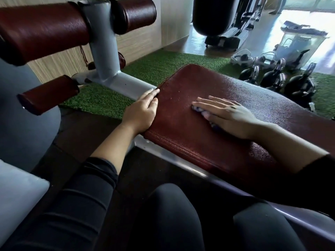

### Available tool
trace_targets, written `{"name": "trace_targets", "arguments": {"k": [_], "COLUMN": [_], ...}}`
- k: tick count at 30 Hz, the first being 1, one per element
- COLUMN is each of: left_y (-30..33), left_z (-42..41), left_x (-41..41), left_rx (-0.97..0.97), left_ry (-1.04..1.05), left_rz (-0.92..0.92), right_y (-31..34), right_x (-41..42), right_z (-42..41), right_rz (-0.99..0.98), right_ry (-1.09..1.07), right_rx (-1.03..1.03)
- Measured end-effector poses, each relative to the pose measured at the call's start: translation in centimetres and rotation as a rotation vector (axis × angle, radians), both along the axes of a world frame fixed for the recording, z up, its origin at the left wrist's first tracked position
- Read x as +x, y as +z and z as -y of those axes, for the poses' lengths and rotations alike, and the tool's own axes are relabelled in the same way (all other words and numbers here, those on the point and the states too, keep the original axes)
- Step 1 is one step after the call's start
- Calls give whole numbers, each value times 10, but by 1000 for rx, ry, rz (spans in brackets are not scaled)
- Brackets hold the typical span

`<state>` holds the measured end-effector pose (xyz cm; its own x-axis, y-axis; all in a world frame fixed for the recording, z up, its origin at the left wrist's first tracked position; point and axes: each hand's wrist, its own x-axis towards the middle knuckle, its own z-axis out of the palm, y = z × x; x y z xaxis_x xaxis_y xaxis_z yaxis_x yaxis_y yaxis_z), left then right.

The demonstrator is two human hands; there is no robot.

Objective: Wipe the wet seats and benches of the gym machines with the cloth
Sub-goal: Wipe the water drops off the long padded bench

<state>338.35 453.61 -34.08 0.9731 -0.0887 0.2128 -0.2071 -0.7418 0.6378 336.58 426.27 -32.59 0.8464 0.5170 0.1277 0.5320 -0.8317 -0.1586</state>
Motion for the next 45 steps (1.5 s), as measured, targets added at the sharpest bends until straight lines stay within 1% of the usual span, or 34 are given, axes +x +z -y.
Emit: {"name": "trace_targets", "arguments": {"k": [2,5,8,10,12,14,16,18,20,22,23,24,26,28,30,31,33,35,38,41,43,45], "left_y": [1,1,-1,-1,-1,0,2,4,5,8,10,14,25,37,45,45,40,31,23,30,39,44], "left_z": [0,-1,-1,0,0,1,2,2,2,2,2,3,13,38,73,90,112,116,110,103,97,87], "left_x": [0,1,1,1,0,-1,-1,-3,-4,-5,-4,-3,-2,-2,-4,-5,-2,7,20,43,61,75], "left_rx": [-5,2,-8,-34,-34,-19,-11,-4,12,27,42,77,258,440,490,516,611,686,696,694,645,557], "left_ry": [-5,-3,7,-1,1,9,16,16,-4,-31,-25,9,150,258,191,117,1,-12,13,29,47,60], "left_rz": [4,2,23,26,26,32,27,23,27,11,-21,-64,-91,8,115,123,27,-62,-85,-104,-130,-200], "right_y": [1,3,5,7,8,6,5,5,7,12,14,15,13,10,8,7,4,0,-5,-4,-3,-1], "right_x": [0,-19,-37,-35,-22,-4,18,35,44,43,41,39,36,31,27,25,23,23,24,23,21,19], "right_z": [-34,-66,-53,-37,-27,-29,-44,-66,-82,-82,-75,-64,-36,-13,-1,2,4,5,6,7,7,7], "right_rz": [12,-20,-62,-103,-124,-106,-81,-106,-160,-192,-180,-143,-50,-9,-2,5,23,17,-22,-19,-14,-23], "right_ry": [-35,86,271,311,241,89,-69,-152,-145,-138,-168,-226,-376,-467,-496,-497,-489,-487,-486,-494,-515,-521], "right_rx": [-7,5,-27,-24,-20,-21,-18,23,142,347,436,472,400,338,372,396,413,400,422,421,391,378]}}
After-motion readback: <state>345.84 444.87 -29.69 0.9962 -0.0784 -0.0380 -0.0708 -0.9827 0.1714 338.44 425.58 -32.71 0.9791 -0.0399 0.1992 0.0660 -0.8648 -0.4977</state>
